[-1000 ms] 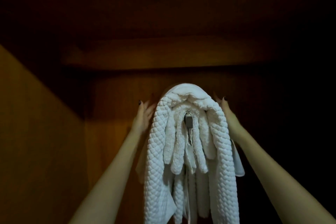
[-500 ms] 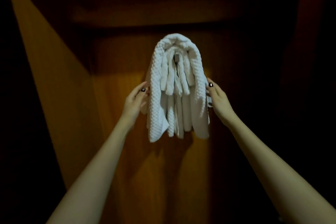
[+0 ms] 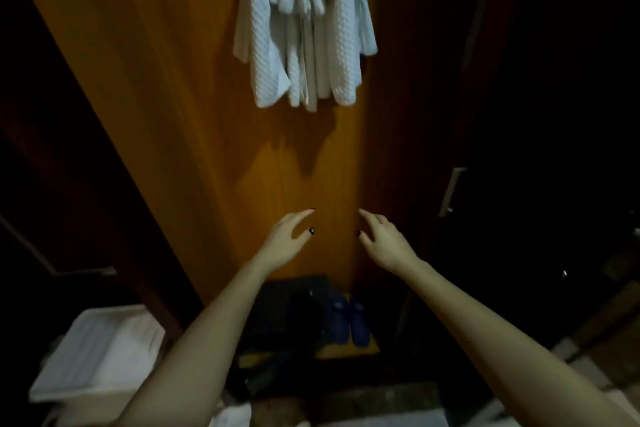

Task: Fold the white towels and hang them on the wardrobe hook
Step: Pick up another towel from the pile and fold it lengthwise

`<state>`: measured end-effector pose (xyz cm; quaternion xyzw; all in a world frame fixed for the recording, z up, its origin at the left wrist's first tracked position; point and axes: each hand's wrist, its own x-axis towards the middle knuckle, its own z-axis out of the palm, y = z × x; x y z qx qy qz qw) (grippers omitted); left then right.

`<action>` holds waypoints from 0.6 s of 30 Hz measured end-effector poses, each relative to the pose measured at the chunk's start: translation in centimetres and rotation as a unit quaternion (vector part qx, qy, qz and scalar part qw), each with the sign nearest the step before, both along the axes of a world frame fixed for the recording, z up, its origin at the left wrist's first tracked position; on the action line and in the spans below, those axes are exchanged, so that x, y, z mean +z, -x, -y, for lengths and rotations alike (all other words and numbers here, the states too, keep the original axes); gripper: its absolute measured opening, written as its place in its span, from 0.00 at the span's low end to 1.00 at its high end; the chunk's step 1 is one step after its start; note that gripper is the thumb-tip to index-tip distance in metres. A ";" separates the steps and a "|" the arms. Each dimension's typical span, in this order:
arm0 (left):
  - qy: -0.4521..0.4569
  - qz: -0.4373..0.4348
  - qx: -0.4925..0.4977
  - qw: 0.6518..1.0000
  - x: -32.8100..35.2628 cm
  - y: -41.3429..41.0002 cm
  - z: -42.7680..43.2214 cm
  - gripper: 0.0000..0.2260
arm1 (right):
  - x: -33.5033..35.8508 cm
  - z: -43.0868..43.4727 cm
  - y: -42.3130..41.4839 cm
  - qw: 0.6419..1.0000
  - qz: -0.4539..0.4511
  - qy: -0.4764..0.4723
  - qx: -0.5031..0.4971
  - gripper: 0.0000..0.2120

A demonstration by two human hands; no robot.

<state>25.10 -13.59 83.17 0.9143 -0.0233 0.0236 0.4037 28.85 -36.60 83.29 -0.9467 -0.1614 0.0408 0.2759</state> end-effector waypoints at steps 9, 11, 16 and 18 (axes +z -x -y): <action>-0.206 -0.094 -0.061 0.972 -14.9 11.8 9.9 0.22 | -15.6 9.7 14.0 0.980 -0.099 0.170 0.023 0.29; -0.220 -0.108 -0.077 0.966 -18.0 14.1 11.7 0.22 | -19.0 12.6 16.9 0.971 -0.144 0.192 0.011 0.28; -0.209 -0.156 -0.066 0.963 -26.2 18.9 13.9 0.23 | -26.6 16.4 22.8 0.947 -0.216 0.239 -0.003 0.27; -0.178 -0.165 -0.050 0.969 -29.6 21.2 13.9 0.22 | -29.5 16.6 24.6 0.936 -0.240 0.256 0.008 0.27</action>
